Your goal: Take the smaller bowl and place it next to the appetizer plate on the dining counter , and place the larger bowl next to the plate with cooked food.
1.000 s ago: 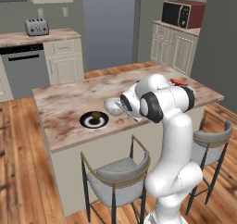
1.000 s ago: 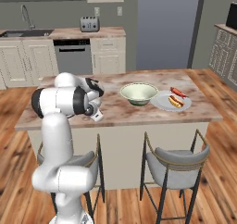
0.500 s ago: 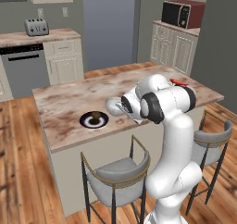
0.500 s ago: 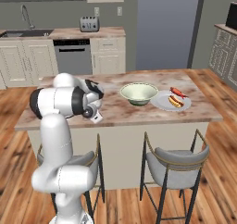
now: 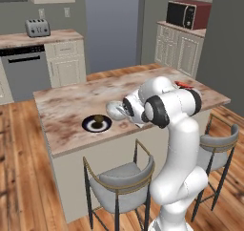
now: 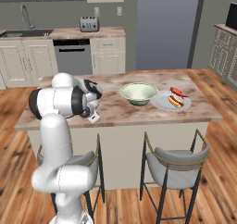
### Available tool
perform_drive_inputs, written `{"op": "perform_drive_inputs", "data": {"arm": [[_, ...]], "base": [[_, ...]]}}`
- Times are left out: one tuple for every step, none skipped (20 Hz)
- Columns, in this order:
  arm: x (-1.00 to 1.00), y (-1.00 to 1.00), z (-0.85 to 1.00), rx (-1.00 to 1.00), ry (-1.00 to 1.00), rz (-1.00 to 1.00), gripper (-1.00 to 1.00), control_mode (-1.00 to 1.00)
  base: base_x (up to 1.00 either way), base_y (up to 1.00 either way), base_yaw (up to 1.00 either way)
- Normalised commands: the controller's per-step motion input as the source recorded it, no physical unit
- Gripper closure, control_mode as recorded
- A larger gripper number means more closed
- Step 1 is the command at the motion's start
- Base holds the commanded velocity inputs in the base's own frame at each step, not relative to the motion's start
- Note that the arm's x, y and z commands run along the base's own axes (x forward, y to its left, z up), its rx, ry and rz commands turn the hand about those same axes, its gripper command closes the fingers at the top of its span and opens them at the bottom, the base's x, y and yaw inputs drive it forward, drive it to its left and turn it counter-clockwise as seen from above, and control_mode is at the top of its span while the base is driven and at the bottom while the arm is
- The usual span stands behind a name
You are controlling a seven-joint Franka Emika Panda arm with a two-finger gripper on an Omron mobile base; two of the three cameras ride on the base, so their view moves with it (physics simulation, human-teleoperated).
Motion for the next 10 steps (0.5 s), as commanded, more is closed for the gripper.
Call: {"op": "perform_drive_inputs", "data": {"arm": [[-0.14,0.09,0.00,0.00,0.00,0.00,1.00,-1.00],[-0.22,0.05,0.00,0.00,0.00,0.00,1.00,-1.00],[-0.24,0.04,0.00,0.00,0.00,0.00,1.00,-1.00],[-0.21,0.00,0.00,0.00,0.00,0.00,1.00,-1.00],[-0.16,0.00,0.00,0.00,0.00,0.00,1.00,-1.00],[-0.11,0.00,0.00,0.00,0.00,0.00,1.00,-1.00],[-0.09,0.00,0.00,-0.01,0.00,0.00,1.00,-1.00],[-0.08,0.00,0.00,-0.02,0.00,0.00,1.00,-1.00],[0.00,0.00,0.00,-0.03,0.00,0.00,-1.00,-1.00],[0.00,0.00,0.00,-0.03,0.00,0.00,-1.00,-1.00]], "base": [[0.00,0.00,0.00],[0.00,0.00,0.00],[0.00,0.00,0.00],[0.00,0.00,0.00],[0.00,0.00,0.00],[0.00,0.00,0.00],[0.00,0.00,0.00],[0.00,0.00,0.00],[0.00,0.00,0.00],[0.00,0.00,0.00]]}}
